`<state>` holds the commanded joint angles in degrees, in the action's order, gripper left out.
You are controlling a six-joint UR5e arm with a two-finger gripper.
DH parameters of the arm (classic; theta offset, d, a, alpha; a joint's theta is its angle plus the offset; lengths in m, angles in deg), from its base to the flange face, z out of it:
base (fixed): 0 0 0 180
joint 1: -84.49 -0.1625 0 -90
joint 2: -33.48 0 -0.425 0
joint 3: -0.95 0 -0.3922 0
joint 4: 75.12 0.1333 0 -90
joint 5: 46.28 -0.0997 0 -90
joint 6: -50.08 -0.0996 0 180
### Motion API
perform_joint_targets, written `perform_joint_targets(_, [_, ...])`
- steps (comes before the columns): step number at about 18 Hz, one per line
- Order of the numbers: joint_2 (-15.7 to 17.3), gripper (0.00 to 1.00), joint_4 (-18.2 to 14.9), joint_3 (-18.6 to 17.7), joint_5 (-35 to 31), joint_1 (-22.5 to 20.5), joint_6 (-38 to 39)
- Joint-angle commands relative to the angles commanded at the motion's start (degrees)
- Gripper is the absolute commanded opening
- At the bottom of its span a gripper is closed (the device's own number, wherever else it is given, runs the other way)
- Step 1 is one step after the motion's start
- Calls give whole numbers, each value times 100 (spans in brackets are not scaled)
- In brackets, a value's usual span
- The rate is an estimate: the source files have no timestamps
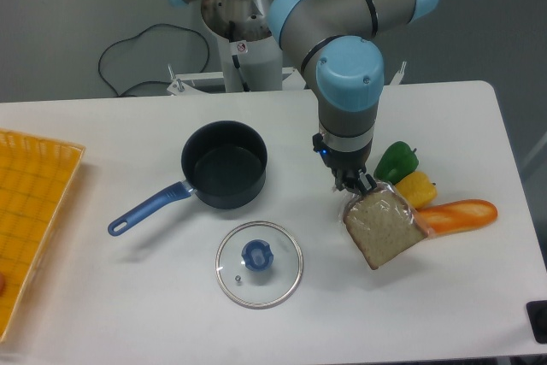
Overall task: Put the toast in the pot
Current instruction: 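Grip the bagged bread slice beside the peppers and lift it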
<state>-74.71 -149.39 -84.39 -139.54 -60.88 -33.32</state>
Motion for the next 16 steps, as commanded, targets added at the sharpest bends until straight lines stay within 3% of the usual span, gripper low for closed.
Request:
perform_joint_targets(9, [79,0,18,-44,35,17,9])
perform_joint_targets(16, [456,0,53,-325,308,26,62])
